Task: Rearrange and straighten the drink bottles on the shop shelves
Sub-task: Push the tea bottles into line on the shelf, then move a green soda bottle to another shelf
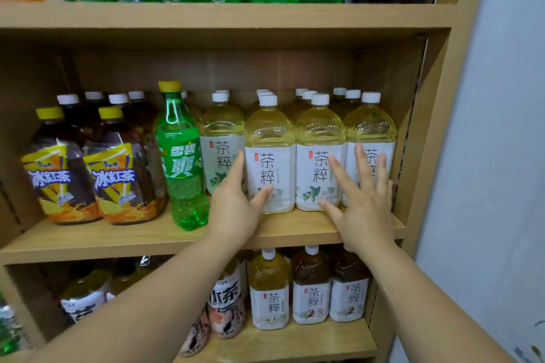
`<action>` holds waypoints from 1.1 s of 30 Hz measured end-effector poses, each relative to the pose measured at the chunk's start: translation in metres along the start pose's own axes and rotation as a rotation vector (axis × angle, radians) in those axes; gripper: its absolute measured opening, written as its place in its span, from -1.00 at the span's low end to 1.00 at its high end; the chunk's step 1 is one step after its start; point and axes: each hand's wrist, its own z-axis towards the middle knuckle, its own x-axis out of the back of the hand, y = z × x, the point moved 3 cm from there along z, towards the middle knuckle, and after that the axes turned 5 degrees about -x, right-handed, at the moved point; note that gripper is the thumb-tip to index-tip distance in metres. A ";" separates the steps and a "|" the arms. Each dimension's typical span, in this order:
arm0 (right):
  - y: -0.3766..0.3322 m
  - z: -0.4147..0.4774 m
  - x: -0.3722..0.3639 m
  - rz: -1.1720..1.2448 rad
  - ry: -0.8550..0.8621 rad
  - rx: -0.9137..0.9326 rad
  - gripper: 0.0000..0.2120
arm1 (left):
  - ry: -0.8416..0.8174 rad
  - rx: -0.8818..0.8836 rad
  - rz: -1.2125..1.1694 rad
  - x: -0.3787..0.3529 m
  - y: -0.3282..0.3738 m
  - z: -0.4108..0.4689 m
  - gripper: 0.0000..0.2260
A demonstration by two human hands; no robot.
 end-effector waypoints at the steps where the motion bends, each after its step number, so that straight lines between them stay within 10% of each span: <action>1: 0.000 0.000 0.001 -0.002 -0.016 -0.007 -0.09 | 0.016 0.000 0.000 0.007 0.002 -0.006 -0.28; 8: -0.099 -0.017 0.011 0.339 0.213 0.114 -0.44 | 0.234 -0.167 0.029 0.110 -0.008 -0.035 -0.65; 14: -0.197 -0.011 -0.032 0.772 -0.256 0.076 -0.40 | 0.226 -0.049 0.019 0.146 -0.041 -0.024 -0.59; 22: -0.212 -0.002 -0.072 0.833 -0.456 0.003 -0.31 | 0.084 0.100 -0.231 0.129 -0.055 -0.004 -0.56; 33: -0.236 -0.018 0.023 0.833 -0.241 0.165 -0.28 | 0.167 -0.129 -0.492 0.173 0.011 -0.016 -0.57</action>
